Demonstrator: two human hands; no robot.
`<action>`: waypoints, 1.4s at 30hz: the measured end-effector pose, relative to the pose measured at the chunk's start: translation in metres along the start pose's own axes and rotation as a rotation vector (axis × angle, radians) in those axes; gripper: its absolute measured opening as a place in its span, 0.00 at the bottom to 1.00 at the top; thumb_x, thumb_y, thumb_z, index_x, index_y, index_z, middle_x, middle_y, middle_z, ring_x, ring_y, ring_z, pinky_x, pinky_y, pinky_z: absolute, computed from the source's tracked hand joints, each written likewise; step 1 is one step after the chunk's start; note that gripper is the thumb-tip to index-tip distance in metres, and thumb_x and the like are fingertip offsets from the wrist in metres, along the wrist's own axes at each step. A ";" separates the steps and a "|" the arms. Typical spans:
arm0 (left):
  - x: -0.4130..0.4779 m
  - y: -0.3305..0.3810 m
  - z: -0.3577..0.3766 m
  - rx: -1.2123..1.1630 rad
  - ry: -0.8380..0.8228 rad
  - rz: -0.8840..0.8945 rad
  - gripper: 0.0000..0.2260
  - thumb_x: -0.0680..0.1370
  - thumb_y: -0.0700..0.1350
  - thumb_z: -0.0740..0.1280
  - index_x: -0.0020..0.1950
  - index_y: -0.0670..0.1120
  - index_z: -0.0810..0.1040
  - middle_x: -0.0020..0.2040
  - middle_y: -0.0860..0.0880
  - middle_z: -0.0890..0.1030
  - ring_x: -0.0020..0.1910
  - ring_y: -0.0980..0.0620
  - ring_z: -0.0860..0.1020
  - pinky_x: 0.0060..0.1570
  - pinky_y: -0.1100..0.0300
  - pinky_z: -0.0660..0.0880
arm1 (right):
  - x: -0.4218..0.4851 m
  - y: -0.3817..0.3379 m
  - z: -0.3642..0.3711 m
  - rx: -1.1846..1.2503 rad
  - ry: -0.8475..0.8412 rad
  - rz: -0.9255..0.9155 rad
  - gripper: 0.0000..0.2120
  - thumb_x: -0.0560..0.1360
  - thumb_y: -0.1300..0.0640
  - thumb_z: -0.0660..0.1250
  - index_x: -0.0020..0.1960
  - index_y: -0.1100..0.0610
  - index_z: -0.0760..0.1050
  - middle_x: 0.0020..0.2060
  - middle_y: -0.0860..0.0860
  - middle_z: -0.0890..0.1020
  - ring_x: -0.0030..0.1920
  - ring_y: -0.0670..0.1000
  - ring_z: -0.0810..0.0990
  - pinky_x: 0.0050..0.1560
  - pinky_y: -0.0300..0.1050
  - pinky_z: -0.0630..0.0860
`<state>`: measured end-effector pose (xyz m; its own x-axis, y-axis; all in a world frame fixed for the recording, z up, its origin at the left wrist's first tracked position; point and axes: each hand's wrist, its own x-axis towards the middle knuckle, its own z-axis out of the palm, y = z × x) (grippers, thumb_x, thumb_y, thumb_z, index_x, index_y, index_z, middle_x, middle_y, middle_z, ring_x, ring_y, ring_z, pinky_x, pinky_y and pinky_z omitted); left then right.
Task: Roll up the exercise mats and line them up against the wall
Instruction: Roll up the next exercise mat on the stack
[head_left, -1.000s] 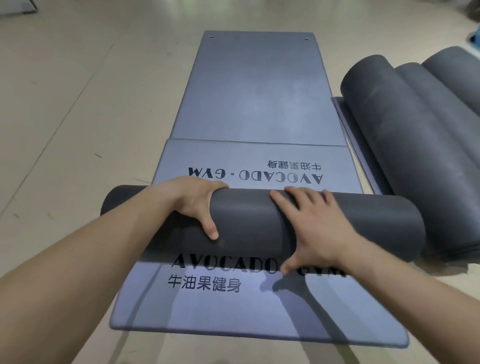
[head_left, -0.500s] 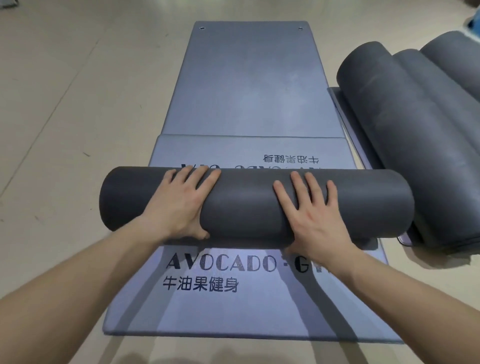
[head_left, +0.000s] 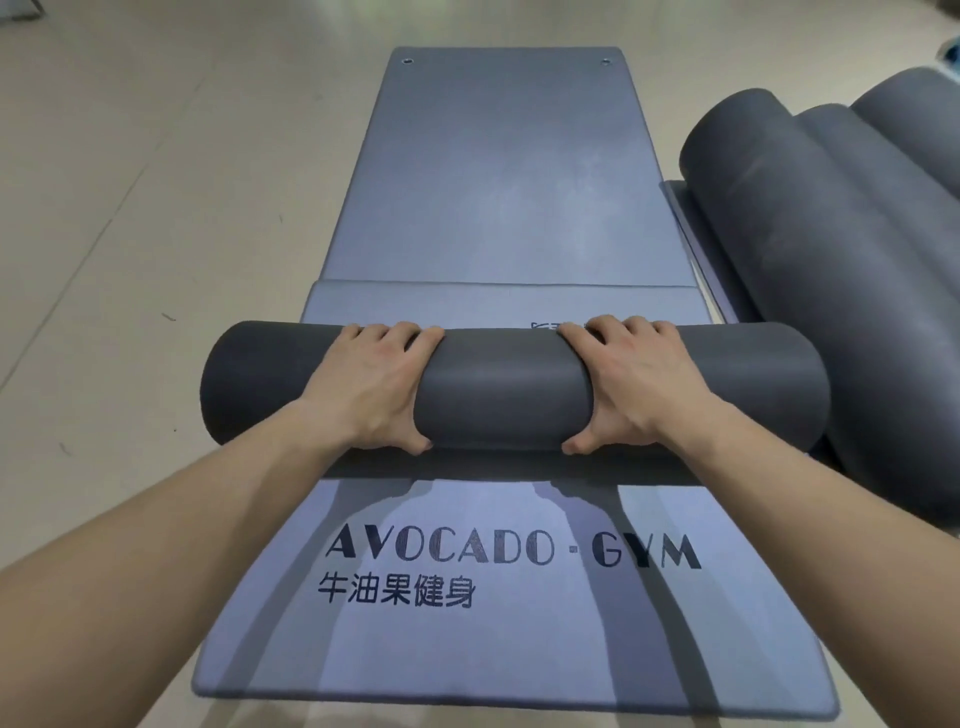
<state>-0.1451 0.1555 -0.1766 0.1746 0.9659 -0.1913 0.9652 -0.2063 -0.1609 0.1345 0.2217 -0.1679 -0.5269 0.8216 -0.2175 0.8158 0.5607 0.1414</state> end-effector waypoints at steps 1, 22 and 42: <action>0.002 -0.001 -0.008 -0.021 -0.056 0.016 0.54 0.56 0.74 0.72 0.77 0.53 0.60 0.66 0.50 0.75 0.60 0.44 0.77 0.61 0.47 0.75 | 0.000 0.003 -0.008 0.034 -0.057 -0.013 0.61 0.51 0.20 0.70 0.78 0.44 0.57 0.66 0.49 0.75 0.60 0.58 0.76 0.60 0.55 0.72; -0.008 -0.016 -0.006 -0.051 -0.004 0.005 0.64 0.53 0.81 0.67 0.82 0.52 0.54 0.78 0.49 0.67 0.73 0.43 0.70 0.72 0.45 0.66 | -0.029 -0.013 0.017 0.011 0.103 -0.003 0.73 0.47 0.22 0.76 0.83 0.50 0.50 0.77 0.58 0.64 0.76 0.64 0.64 0.74 0.67 0.61; -0.004 0.031 -0.035 -0.408 -0.475 -0.265 0.49 0.49 0.84 0.68 0.60 0.54 0.78 0.54 0.52 0.83 0.52 0.48 0.81 0.57 0.51 0.78 | -0.070 -0.094 0.038 1.374 0.017 0.588 0.53 0.77 0.35 0.66 0.83 0.55 0.36 0.77 0.53 0.56 0.67 0.59 0.74 0.65 0.48 0.71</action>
<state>-0.1092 0.1505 -0.1472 -0.0928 0.7831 -0.6150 0.9759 0.1939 0.0997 0.1036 0.1076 -0.2029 -0.0470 0.8962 -0.4411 0.4831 -0.3661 -0.7953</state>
